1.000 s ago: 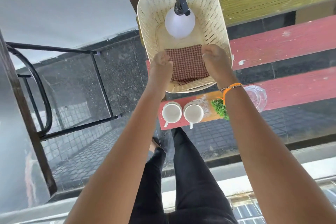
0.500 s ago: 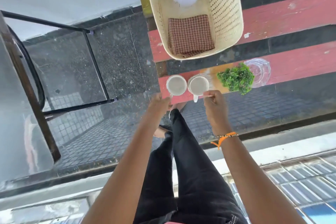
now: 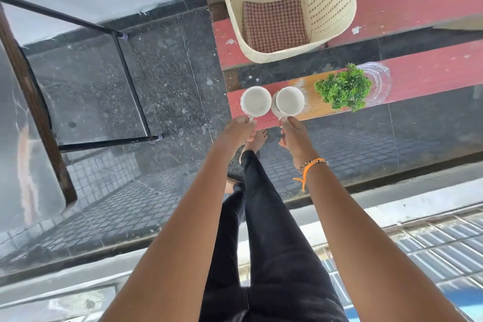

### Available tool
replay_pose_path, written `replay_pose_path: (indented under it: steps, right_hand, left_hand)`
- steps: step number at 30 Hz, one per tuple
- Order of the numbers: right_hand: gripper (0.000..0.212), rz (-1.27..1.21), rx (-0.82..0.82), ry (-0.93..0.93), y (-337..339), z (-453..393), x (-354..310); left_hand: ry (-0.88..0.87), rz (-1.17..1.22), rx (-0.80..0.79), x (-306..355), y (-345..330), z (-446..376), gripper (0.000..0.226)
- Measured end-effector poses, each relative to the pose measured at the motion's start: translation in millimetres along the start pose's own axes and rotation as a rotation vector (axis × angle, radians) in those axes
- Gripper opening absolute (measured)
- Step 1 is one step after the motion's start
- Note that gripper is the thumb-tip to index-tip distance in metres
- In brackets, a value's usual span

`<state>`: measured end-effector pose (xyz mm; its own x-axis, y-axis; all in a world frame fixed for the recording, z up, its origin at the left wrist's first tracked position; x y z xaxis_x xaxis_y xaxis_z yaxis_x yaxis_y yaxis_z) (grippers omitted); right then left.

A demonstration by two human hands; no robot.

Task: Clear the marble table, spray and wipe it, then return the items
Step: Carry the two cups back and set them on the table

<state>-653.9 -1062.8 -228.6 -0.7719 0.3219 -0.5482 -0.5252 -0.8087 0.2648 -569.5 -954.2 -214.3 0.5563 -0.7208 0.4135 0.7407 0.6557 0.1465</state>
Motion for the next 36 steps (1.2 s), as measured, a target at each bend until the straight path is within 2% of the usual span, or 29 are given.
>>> replay_pose_path:
  steps: [6, 11, 15, 22, 29, 36]
  right_hand:
    - [0.038, -0.072, 0.013, 0.016, -4.6, 24.4, -9.6]
    - [0.035, -0.073, -0.05, 0.108, -17.5, 69.3, -30.1]
    - [0.034, 0.029, -0.085, 0.243, -38.9, 117.9, -53.3]
    - [0.032, 0.142, -0.303, 0.6, -62.1, 226.9, -95.3]
    - [0.032, 0.278, -0.526, 0.75, -128.4, 313.0, -107.5]
    - [0.033, 0.381, -0.752, 0.859, -222.2, 367.6, -105.1]
  left_hand:
    - [-0.033, 0.331, 0.159, -2.9, -2.6, 26.9, 0.031]
    - [-0.087, 0.455, 0.201, -19.5, 28.4, 81.5, 0.03]
    - [-0.163, 0.532, 0.263, -33.0, 62.0, 136.2, 0.03]
    - [-0.38, 0.68, 0.363, -64.7, 111.6, 242.4, 0.03]
    - [-0.481, 0.959, 0.588, -119.5, 152.5, 315.7, 0.032]
    - [-0.47, 1.123, 0.824, -178.2, 209.5, 353.0, 0.033]
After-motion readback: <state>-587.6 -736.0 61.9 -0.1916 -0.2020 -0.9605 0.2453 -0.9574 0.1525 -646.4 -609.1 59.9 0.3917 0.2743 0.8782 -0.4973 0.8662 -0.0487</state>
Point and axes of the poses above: each hand's wrist, its own z-axis away from the middle knuckle, its own y-axis out of the back of the hand, x = y × z, the point moved 1 cm from there along -z, towards the middle knuckle, and after that the axes turned 3 degrees about x, right-handed, at the moved point
